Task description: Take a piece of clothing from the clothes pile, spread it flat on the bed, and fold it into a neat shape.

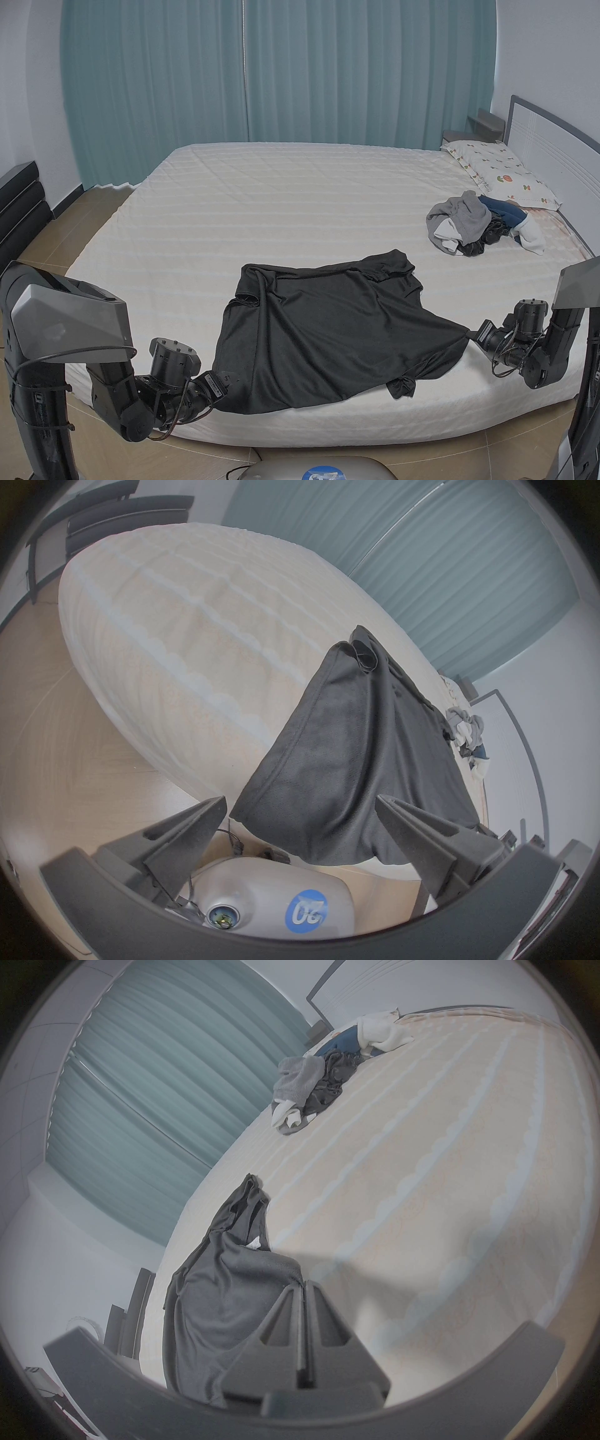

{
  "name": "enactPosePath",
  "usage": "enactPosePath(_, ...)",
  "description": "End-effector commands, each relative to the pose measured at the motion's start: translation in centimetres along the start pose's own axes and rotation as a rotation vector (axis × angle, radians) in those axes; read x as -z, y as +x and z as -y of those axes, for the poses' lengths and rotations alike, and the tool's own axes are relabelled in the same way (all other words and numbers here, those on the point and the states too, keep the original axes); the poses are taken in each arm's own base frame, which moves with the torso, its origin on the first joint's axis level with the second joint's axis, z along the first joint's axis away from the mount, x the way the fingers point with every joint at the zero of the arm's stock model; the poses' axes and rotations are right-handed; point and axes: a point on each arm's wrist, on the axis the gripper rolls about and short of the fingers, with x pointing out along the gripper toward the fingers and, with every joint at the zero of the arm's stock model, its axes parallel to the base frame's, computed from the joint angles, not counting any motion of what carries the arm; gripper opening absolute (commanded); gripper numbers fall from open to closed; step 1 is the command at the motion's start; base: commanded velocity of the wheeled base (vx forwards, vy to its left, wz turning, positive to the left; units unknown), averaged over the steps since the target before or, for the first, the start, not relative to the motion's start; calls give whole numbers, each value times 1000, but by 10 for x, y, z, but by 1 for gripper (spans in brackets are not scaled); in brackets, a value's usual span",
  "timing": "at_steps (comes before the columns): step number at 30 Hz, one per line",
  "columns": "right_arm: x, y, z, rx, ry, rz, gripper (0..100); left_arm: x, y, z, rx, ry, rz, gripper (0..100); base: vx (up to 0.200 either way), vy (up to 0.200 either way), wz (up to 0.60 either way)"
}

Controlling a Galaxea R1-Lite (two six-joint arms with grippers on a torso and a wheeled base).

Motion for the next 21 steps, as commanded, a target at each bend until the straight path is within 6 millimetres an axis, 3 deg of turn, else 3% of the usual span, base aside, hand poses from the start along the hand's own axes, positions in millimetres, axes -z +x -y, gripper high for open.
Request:
enactPosePath(1,-5,2,3,2,5,17,0,6,8,-3,-23,29,-16,100,0,0,0)
enactPosePath(12,-5,5,3,0,6,19,0,3,17,3,-10,87,5,100,0,0,0)
enactPosePath(20,-4,5,2,-5,2,14,0,2,35,4,-36,103,43,100,0,0,0)
enactPosePath(21,-4,5,2,-5,4,14,0,2,36,4,-37,103,46,0,0,0,0)
